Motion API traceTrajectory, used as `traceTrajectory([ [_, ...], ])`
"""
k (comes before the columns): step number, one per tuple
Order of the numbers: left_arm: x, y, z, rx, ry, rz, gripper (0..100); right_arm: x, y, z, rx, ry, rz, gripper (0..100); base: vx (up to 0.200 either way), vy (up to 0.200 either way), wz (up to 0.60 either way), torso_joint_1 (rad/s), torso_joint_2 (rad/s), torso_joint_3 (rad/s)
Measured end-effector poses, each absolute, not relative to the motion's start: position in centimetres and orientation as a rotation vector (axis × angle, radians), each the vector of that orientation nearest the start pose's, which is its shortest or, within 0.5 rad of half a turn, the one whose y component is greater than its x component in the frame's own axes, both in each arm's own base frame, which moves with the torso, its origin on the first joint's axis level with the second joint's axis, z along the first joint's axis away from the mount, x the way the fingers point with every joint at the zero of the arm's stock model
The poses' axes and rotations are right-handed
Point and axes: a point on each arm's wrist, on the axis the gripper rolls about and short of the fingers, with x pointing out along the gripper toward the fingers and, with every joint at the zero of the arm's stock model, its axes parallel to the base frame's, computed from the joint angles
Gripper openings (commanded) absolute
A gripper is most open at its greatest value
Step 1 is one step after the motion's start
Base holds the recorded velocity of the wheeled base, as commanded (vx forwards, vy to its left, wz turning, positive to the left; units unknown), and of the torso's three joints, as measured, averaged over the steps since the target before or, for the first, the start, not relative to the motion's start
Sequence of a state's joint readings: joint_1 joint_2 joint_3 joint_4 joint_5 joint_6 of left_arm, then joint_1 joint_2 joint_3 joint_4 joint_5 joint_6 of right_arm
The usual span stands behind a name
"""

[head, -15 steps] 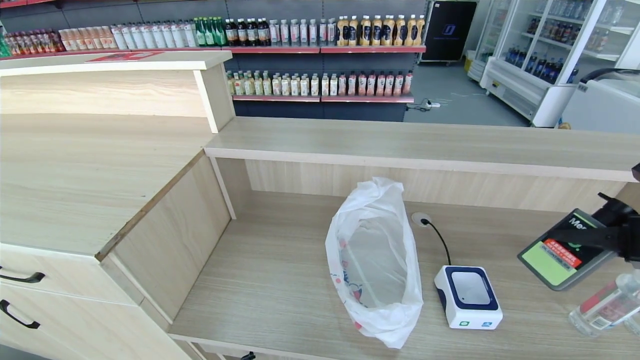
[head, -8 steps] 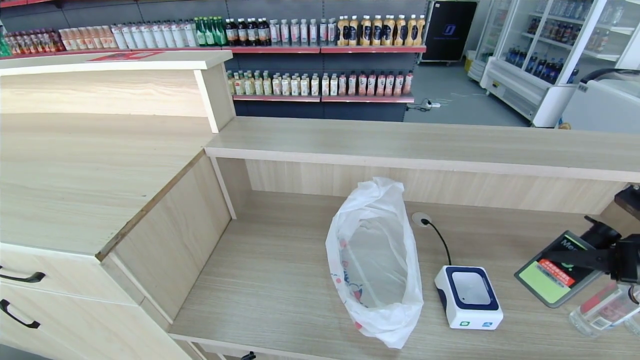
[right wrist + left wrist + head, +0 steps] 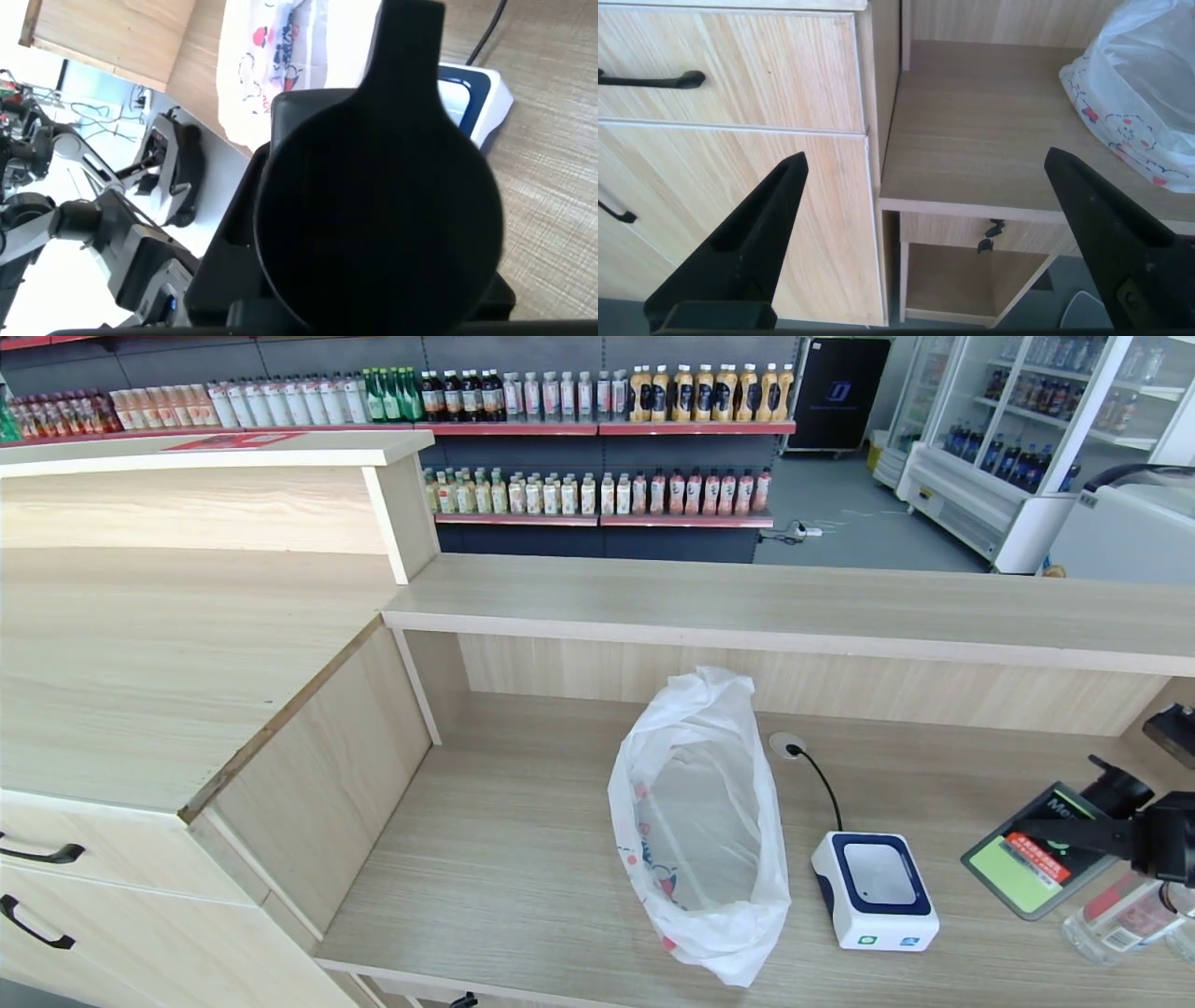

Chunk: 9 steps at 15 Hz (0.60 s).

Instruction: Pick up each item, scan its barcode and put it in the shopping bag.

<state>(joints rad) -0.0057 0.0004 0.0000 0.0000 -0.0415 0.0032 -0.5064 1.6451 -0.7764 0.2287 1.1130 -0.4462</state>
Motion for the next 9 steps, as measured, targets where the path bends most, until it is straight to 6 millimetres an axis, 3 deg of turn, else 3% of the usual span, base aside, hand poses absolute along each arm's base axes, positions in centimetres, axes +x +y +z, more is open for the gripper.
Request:
traceTrajectory([
  [9,-2.3,-0.1,7.5,0.003,0.0,-0.048,100,23.2,-10.3,11.8,0.427,0.622,0.718,0,0.0,0.0,0.0,0.0,0.0,0.0],
])
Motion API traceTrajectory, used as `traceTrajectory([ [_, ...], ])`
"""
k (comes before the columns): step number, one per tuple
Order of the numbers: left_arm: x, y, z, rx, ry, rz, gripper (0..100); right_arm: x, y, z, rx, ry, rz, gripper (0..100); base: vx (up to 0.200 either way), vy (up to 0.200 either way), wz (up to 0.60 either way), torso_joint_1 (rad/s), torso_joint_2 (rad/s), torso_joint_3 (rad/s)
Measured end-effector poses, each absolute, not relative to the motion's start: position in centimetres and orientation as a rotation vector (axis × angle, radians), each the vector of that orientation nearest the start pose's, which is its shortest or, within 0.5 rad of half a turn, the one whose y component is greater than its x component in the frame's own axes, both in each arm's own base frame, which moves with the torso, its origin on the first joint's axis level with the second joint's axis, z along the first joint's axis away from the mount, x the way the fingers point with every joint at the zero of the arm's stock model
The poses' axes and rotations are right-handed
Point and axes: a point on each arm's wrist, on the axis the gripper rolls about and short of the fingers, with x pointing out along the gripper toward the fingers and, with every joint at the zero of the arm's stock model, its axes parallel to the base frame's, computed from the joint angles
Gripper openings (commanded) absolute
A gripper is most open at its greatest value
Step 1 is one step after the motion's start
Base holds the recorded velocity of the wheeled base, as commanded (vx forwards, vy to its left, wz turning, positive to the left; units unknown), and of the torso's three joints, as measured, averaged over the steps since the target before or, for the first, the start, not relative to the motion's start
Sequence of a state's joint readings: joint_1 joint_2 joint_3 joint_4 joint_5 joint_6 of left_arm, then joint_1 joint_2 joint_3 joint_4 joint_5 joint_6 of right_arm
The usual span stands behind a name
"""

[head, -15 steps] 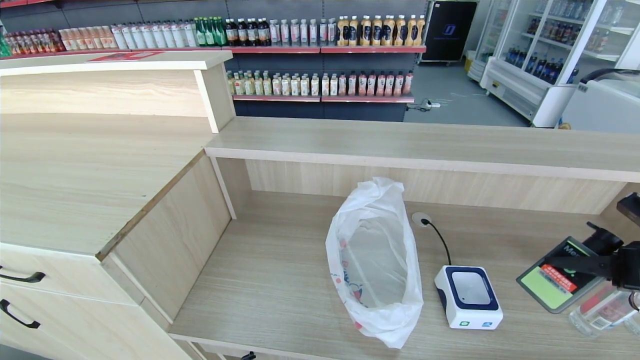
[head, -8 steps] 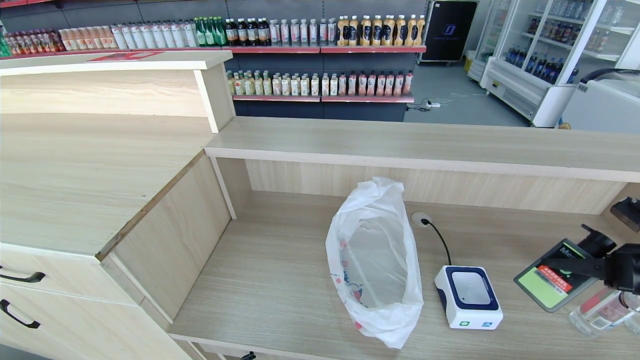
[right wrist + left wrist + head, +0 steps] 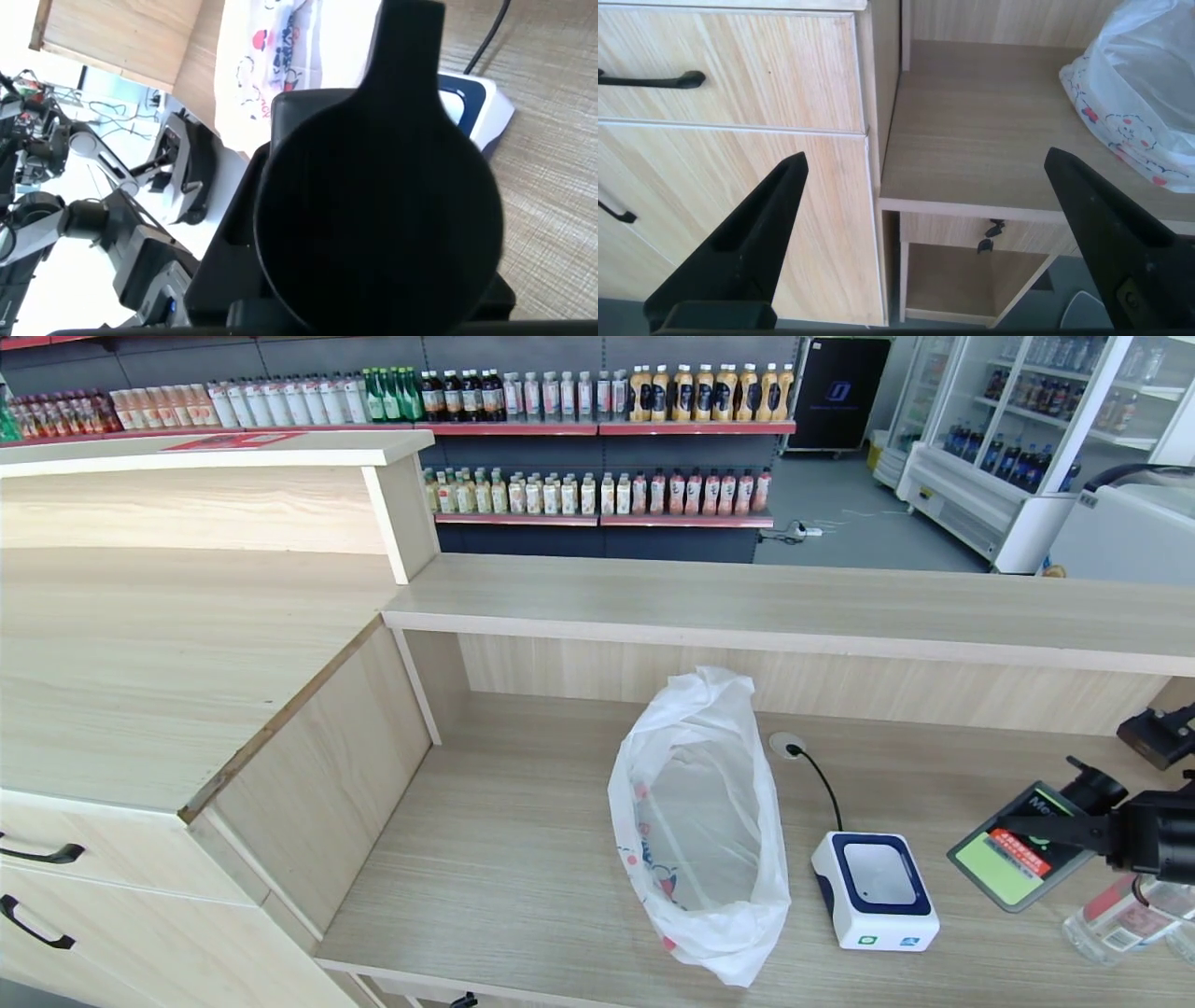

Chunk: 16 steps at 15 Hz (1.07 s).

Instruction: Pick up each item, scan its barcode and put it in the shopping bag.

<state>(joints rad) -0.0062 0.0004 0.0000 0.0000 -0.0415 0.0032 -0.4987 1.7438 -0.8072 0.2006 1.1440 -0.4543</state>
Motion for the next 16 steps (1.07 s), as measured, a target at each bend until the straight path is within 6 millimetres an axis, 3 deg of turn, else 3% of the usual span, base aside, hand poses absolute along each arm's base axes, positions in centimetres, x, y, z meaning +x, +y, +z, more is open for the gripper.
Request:
traceTrajectory([
  [11,-2.3,-0.1,7.5,0.003,0.0,-0.048,100,22.9,-10.3,12.4,0.409,0.606,0.711,0,0.0,0.0,0.0,0.0,0.0,0.0],
  [13,-2.3,-0.1,7.5,0.003,0.0,-0.048,100,22.1,-10.1,14.3,0.33,0.541,0.698,0,0.0,0.0,0.0,0.0,0.0,0.0],
  [16,-2.3,-0.1,7.5,0.003,0.0,-0.047,100,18.1,-8.8,19.1,0.133,0.396,0.618,0,0.0,0.0,0.0,0.0,0.0,0.0],
])
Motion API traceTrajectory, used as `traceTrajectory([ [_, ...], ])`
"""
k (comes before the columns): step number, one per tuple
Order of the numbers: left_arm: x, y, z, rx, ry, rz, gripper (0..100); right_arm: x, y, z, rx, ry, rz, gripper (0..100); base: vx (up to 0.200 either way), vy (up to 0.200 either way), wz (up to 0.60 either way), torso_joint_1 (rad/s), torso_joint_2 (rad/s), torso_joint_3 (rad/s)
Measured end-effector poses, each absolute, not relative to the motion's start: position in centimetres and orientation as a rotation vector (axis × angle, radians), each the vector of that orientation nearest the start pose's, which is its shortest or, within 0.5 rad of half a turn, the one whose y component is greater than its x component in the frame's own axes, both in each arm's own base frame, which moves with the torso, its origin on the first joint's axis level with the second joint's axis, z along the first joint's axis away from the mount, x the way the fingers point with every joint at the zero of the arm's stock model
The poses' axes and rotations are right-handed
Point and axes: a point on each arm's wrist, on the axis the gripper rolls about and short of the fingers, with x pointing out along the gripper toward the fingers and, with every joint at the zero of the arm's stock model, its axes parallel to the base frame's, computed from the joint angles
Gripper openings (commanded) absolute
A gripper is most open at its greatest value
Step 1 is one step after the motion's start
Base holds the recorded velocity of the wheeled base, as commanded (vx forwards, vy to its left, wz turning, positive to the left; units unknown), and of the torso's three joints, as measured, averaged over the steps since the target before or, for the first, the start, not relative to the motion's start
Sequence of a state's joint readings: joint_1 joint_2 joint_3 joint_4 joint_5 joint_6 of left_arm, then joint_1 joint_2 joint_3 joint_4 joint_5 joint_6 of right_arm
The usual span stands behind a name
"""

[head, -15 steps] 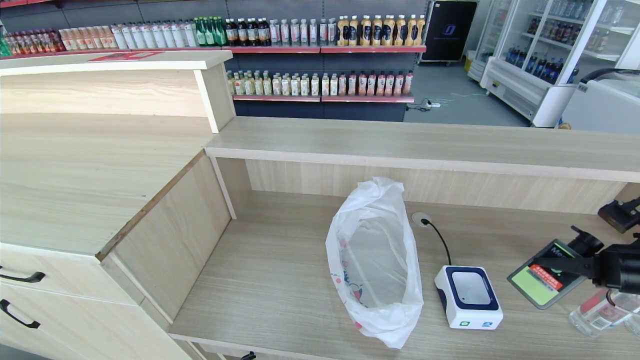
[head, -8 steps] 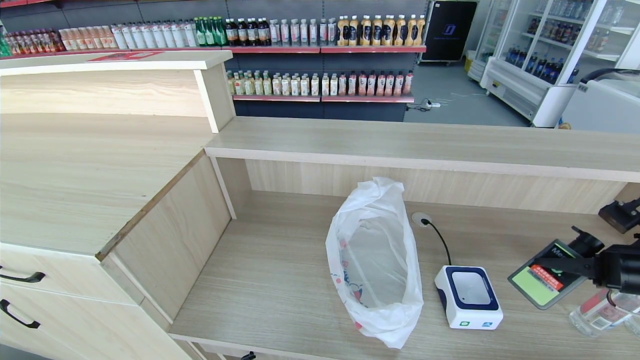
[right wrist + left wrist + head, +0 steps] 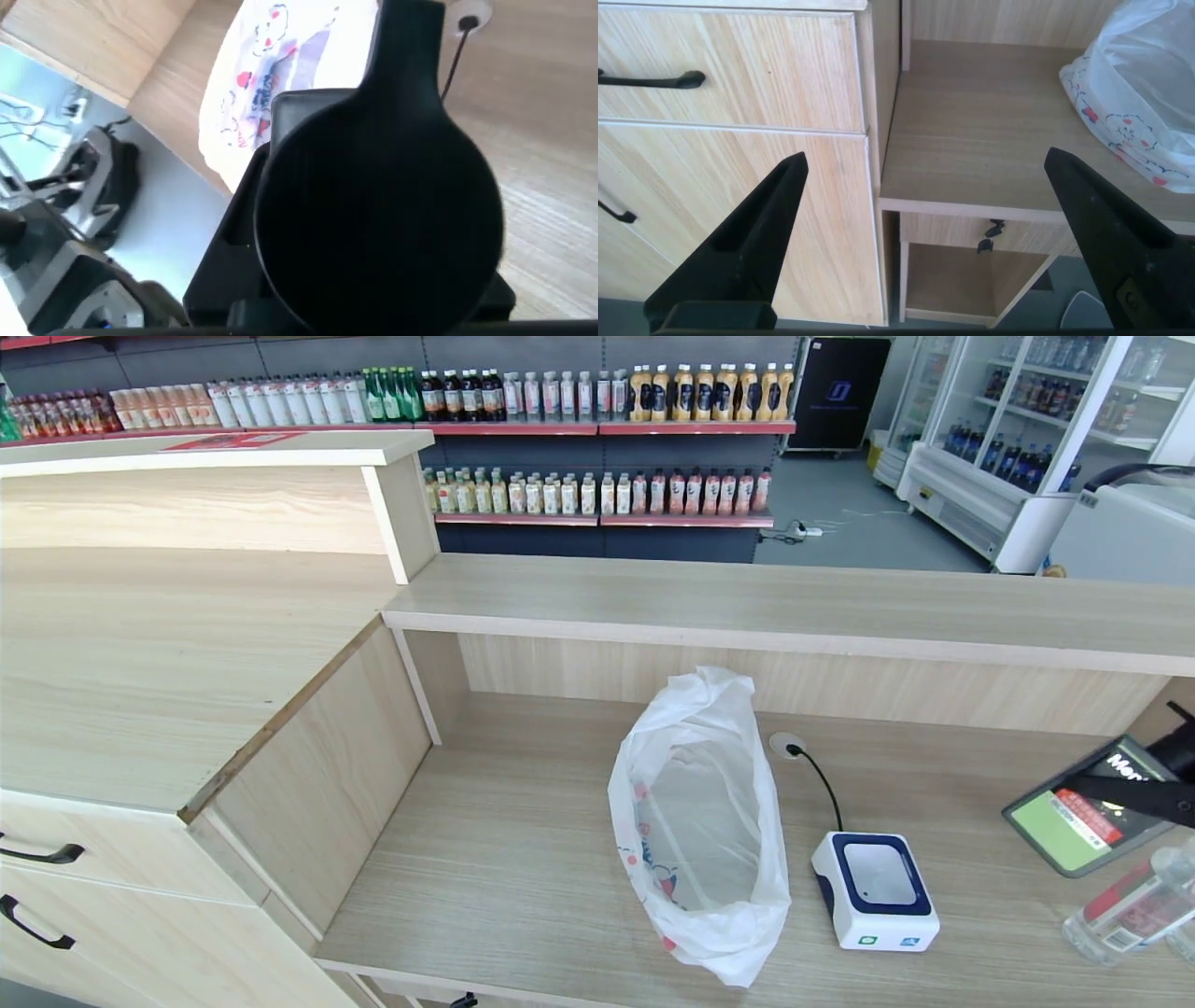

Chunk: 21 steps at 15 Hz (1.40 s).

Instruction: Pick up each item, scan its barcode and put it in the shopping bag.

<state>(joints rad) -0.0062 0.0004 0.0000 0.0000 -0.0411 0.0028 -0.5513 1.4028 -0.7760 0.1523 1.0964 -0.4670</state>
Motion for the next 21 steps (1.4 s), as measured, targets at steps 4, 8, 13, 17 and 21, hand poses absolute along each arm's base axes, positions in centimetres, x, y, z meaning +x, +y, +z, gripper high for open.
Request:
traceTrajectory([
  [4,-2.3,-0.1,7.5,0.003,0.0,-0.048,100,13.1,-6.2,22.2,-0.17,0.409,0.202,0,0.0,0.0,0.0,0.0,0.0,0.0],
  [8,-2.3,-0.1,7.5,0.003,0.0,-0.048,100,12.2,-4.6,23.7,-0.223,0.338,0.108,0,0.0,0.0,0.6,-0.001,0.0,0.005],
  [13,-2.3,-0.1,7.5,0.003,0.0,-0.046,100,15.2,-0.7,23.9,-0.159,0.254,0.172,0,0.0,0.0,0.24,0.004,0.0,0.001],
  [17,-2.3,-0.1,7.5,0.003,0.0,-0.047,100,20.4,0.7,20.0,-0.129,0.388,0.211,0,0.0,0.0,0.0,0.0,0.0,0.0],
  [21,-2.3,-0.1,7.5,0.003,0.0,-0.047,100,22.2,0.8,14.7,-0.206,0.518,0.24,0,0.0,0.0,0.0,0.0,0.0,0.0],
])
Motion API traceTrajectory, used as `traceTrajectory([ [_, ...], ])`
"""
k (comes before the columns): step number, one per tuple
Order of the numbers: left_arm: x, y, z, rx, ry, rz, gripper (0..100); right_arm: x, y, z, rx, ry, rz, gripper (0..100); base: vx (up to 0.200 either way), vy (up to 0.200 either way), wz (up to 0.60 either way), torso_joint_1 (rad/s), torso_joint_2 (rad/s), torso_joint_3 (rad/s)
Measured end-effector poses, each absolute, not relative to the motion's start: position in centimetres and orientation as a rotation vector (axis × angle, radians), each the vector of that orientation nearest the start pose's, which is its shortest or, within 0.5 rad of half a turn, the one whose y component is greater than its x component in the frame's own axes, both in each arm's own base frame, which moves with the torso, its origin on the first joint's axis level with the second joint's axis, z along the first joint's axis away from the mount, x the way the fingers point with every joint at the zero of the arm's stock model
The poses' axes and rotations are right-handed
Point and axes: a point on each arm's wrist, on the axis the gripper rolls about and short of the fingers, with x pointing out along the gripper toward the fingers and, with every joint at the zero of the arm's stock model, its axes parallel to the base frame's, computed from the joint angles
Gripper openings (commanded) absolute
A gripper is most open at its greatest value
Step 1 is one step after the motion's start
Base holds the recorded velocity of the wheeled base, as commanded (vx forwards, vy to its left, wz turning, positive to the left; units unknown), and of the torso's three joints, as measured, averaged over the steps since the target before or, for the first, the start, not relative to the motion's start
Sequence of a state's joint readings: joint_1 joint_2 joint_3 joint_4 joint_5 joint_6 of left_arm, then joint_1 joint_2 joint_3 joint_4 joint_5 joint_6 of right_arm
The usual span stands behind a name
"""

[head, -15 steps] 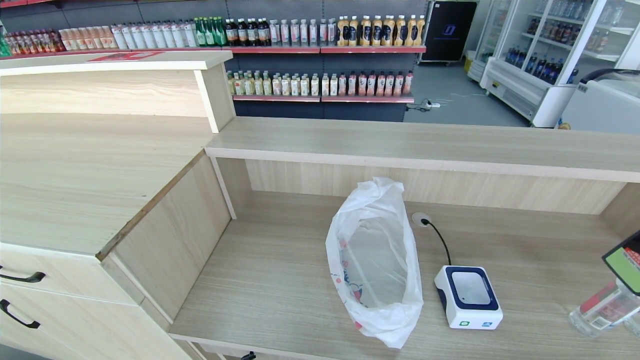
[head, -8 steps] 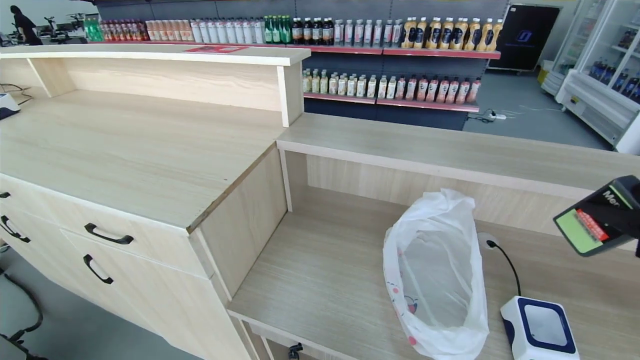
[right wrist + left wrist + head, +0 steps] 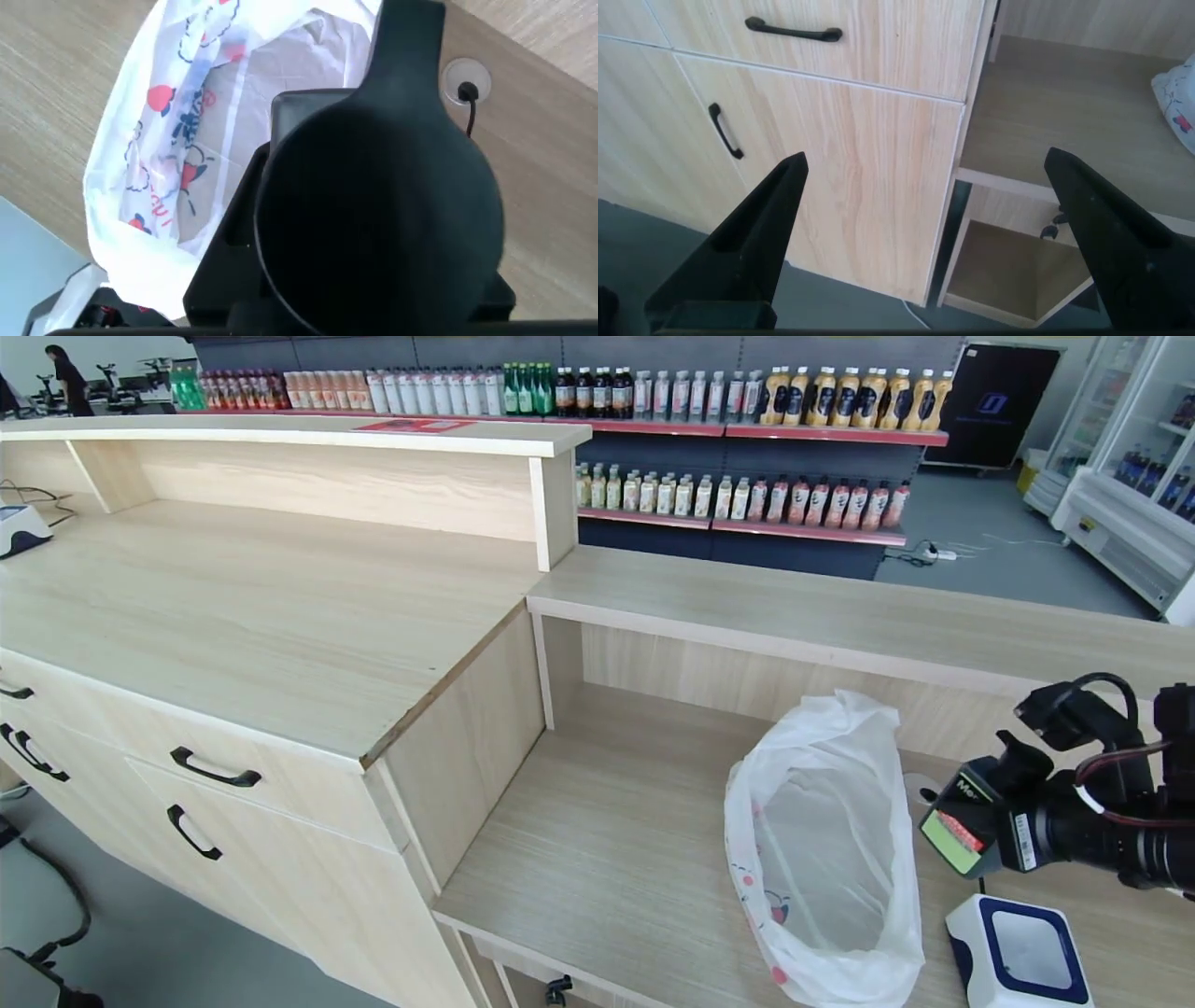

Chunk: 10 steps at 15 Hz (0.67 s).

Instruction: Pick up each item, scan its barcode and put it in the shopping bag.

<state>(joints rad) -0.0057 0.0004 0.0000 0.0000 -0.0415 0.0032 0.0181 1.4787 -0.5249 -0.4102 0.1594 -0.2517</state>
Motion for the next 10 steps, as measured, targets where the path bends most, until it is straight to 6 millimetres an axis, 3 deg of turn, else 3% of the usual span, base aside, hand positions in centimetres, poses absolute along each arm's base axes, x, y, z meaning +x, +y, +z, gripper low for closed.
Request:
traceTrajectory([
  [5,-2.3,-0.1,7.5,0.003,0.0,-0.047,100,23.0,1.0,12.1,-0.208,0.544,0.262,0,0.0,0.0,0.0,0.0,0.0,0.0],
  [10,-2.3,-0.1,7.5,0.003,0.0,-0.048,100,25.8,0.3,11.0,-0.196,0.433,0.26,0,0.0,0.0,0.0,0.0,0.0,0.0],
])
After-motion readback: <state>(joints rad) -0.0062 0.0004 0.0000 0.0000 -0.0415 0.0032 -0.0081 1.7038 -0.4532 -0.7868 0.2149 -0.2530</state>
